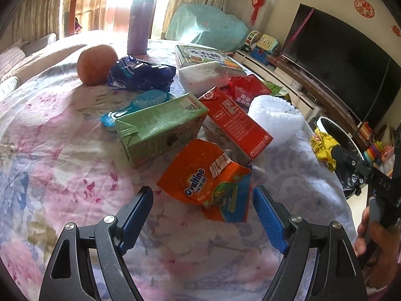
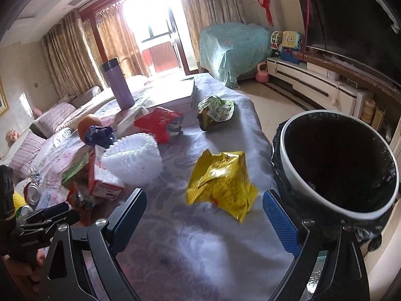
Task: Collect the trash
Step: 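Grasp the orange Ovaltine packet with the left gripper while the right gripper grasps the yellow wrapper, then carry the Ovaltine packet and yellow wrapper in both grippers over the bin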
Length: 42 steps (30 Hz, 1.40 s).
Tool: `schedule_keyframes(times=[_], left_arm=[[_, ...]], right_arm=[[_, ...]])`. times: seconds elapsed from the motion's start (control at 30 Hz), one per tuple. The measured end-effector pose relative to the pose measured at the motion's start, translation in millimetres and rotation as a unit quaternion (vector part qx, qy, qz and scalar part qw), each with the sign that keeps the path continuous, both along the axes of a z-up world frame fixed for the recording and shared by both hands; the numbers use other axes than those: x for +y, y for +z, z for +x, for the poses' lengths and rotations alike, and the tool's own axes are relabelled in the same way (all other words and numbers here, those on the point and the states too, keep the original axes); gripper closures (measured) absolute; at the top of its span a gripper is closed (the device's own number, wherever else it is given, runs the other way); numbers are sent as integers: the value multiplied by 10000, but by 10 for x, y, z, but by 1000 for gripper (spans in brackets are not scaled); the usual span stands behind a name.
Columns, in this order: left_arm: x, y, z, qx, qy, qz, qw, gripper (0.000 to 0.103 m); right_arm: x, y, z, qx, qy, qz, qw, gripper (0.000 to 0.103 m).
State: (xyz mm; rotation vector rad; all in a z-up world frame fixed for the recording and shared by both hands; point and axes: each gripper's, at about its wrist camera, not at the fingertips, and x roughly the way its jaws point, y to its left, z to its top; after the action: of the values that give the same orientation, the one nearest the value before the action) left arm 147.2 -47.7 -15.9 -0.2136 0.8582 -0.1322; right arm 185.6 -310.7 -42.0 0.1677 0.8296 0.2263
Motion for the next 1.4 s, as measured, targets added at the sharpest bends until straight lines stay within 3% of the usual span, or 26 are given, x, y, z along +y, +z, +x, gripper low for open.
schedule_keyframes(times=[0.1,0.2,0.23,0.3,0.37,0.5,0.97,1.4], left_arm=[[-29,-39,73,0,-69,64,10000,23],[-37,-105,177,21,-181,87,9998,27],[-44,-125,201,37,-236,93,9997,31],[-88,-162,231,126,-407,101,9990,62],[-109,-176,238,151,-544,62,9984,76],[-125,-151,207,100,-671,11,9977,85],[-382,99,20,-117,-1219,-318,9920,86],[-831,116,178,-82,-1652,-325,9857,85]], right_arm=[[-18,-46,96,50,-41,71,10000,13],[-43,-102,174,141,-87,120,9998,27],[-55,-126,197,195,-110,135,9997,38],[-79,-175,220,301,-161,163,9993,51],[-116,-185,196,273,-249,160,9992,63],[-156,-151,120,233,-254,188,9992,70],[-190,79,-212,61,-210,475,9986,71],[-464,181,-386,-46,-516,442,9977,71]])
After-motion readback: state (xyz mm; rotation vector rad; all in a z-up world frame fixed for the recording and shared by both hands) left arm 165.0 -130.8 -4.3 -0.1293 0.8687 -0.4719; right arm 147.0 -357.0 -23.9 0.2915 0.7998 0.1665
